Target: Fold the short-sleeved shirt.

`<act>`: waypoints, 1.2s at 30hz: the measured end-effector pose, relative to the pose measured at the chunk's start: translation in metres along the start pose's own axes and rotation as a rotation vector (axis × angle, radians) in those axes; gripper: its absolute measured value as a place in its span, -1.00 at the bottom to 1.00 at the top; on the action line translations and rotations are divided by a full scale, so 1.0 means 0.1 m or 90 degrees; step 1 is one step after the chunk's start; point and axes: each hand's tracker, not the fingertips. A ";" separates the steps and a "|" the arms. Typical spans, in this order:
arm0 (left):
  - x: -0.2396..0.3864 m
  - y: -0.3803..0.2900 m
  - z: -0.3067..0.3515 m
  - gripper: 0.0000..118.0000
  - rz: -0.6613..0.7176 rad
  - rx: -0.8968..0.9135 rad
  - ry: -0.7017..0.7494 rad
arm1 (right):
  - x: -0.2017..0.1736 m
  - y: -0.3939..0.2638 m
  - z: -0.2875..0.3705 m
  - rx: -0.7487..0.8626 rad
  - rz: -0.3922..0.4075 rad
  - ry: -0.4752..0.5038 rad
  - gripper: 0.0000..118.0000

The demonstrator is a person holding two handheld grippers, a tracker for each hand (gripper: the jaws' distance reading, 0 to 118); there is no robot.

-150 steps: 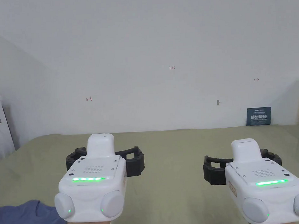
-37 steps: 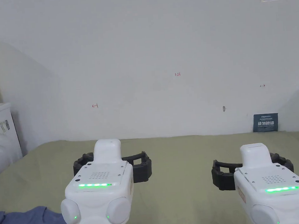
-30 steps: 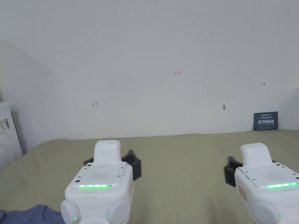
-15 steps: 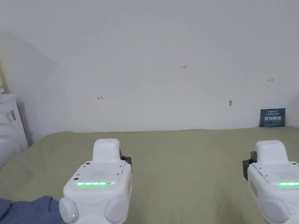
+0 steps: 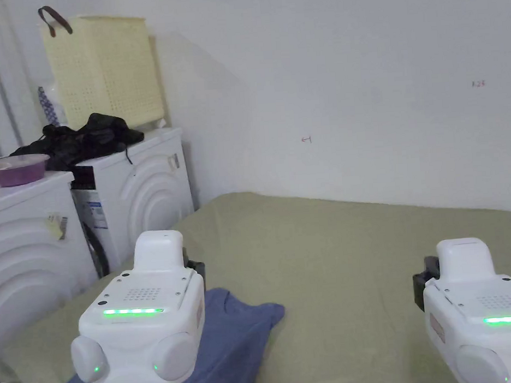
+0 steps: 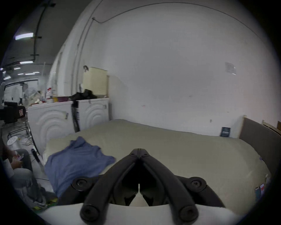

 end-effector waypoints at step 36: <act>-0.48 -1.70 -2.77 0.90 0.012 -0.426 -0.053 | -1.01 -0.98 -1.41 -0.153 0.006 0.116 -1.00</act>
